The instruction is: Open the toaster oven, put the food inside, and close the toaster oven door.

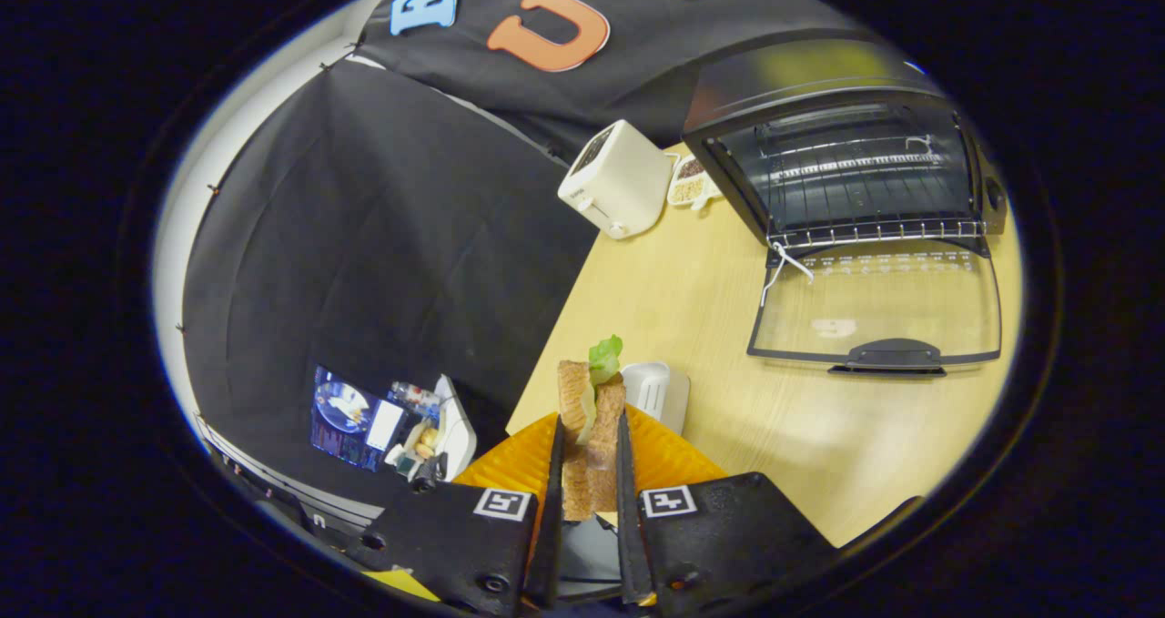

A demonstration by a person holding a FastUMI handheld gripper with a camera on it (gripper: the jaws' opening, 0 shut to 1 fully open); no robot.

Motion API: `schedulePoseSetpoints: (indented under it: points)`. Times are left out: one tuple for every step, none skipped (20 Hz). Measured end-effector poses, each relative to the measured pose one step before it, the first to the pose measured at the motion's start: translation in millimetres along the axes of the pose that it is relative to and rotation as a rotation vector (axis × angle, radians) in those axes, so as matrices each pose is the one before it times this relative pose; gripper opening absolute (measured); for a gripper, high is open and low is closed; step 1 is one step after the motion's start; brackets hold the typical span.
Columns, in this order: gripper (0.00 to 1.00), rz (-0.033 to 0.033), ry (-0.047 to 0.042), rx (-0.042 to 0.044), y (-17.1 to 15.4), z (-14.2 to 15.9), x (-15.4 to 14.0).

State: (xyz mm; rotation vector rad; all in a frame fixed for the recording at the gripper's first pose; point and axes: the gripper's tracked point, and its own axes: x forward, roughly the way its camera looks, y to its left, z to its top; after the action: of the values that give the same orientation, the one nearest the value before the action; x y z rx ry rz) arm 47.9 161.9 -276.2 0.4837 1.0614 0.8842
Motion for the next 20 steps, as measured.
schedulePoseSetpoints:
  points:
    - [0.31, 0.01992, -0.04643, 0.0356, 4.03, 6.79, -1.09]
    - [0.31, 0.01936, -0.07013, 0.06715, 0.08, 15.65, -1.2]
    - [0.31, 0.01796, -0.05906, 0.06671, -0.96, 8.54, -2.01]
    - [0.31, 0.0139, -0.0539, 0.04572, -1.5, 15.27, -1.36]
    - [0.3, 0.00246, -0.05599, 0.03344, -11.27, 21.17, -3.91]
    - [0.31, -0.00658, -0.05703, 0.01692, -9.25, 17.46, -5.08]
    - [0.31, -0.0053, -0.0512, 0.0099, -10.52, 16.16, -2.86]
    - [0.3, 0.00534, -0.04901, 0.01691, -4.54, 14.95, -3.98]
    - [0.31, 0.0145, -0.04503, 0.01818, 0.16, 10.38, -1.54]
    - [0.3, 0.01451, -0.045, 0.02724, -1.69, 12.21, -3.71]
    - [0.3, 0.00195, -0.04658, 0.03563, -4.56, 15.73, -3.35]
    - [0.3, -0.01311, -0.03588, 0.0283, -4.9, 12.79, -4.22]
    - [0.3, -0.0313, -0.00225, 0.01558, -9.32, 2.74, -0.81]
    - [0.3, -0.02357, -0.01426, 0.00755, -11.12, 2.37, 3.15]
    - [0.31, -0.01369, 0.00192, 0.00445, -6.61, 0.06, 0.64]
    - [0.3, 0.00289, -0.02005, 0.01931, -3.77, 3.14, 1.22]
    - [0.31, 0.00878, -0.01852, 0.02222, -3.47, 3.33, 7.23]
    - [0.3, 0.00647, -0.02399, 0.02228, -2.26, 5.11, 6.16]
    - [0.3, 0.00094, -0.03397, 0.01537, -2.25, 6.8, 5.0]
    - [0.3, -0.00411, -0.03741, 0.00612, -3.94, 8.18, 9.57]
